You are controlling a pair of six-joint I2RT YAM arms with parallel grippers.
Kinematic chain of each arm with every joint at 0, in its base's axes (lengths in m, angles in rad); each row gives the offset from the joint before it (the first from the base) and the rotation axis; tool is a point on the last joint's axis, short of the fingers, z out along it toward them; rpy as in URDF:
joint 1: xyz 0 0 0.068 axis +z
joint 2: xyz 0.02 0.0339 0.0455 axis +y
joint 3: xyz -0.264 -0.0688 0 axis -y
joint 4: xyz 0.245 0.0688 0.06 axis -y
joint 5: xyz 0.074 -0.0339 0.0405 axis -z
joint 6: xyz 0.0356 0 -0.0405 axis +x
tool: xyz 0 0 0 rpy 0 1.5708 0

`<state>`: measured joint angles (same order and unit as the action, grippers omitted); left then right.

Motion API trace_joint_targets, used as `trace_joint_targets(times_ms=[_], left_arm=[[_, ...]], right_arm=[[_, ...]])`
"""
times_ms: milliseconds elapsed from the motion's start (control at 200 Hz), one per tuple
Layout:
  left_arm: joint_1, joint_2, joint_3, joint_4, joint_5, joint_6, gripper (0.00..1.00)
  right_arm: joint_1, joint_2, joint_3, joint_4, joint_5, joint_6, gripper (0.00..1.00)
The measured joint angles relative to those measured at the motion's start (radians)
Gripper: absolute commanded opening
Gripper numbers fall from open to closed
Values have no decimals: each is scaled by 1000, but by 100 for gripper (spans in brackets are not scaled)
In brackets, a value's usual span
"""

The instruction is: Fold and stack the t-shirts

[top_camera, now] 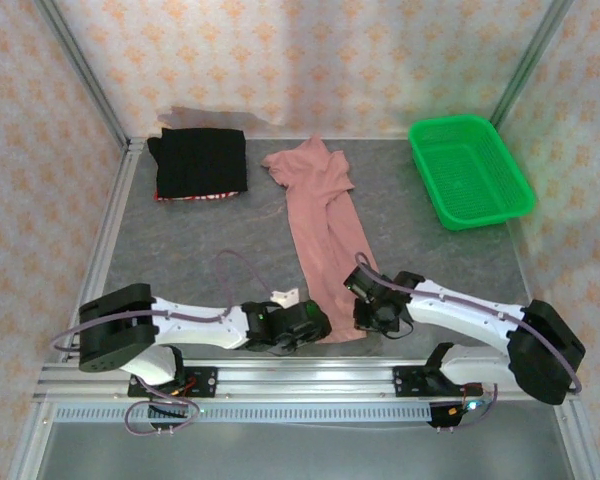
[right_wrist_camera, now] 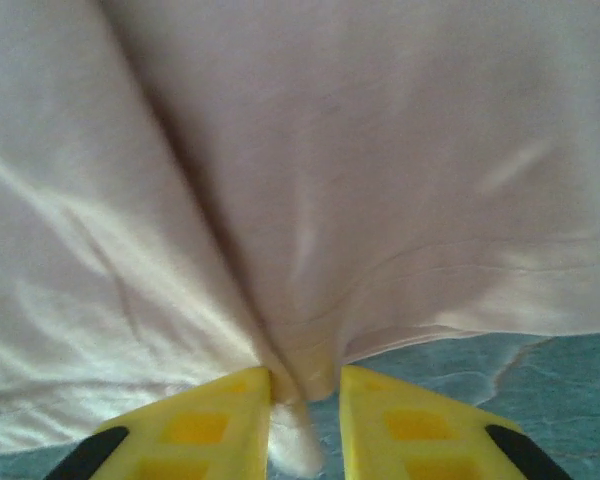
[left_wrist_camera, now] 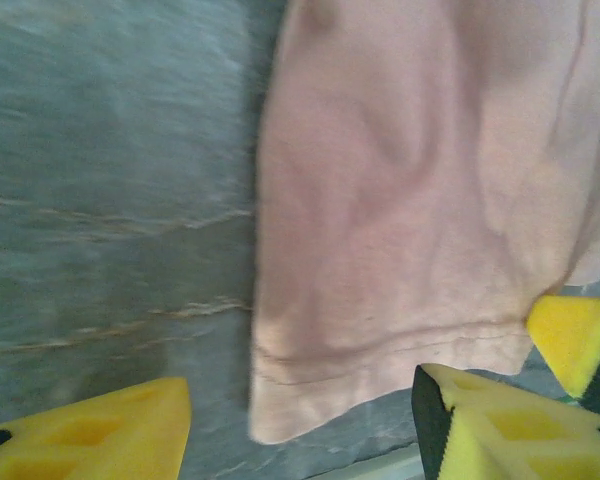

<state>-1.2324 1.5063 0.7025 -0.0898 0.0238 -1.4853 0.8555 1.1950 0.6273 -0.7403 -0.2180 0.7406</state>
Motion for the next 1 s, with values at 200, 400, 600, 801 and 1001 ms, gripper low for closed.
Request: trace_joint_targets(times_ms=[200, 400, 600, 801, 1001], left_arm=[[-36, 106, 65, 19, -36, -51, 50], [-44, 153, 121, -23, -93, -79, 27], [-44, 155, 108, -64, -144, -106, 15], [-44, 150, 97, -83, -167, -111, 11], [-44, 150, 95, -83, -171, -110, 9]], right_arm=[[-47, -152, 19, -109, 84, 26, 56], [-195, -190, 25, -174, 109, 10, 57], [-256, -152, -43, -126, 77, -12, 56], [-264, -103, -126, -13, 16, 2, 56], [-270, -80, -132, 22, 4, 20, 51]])
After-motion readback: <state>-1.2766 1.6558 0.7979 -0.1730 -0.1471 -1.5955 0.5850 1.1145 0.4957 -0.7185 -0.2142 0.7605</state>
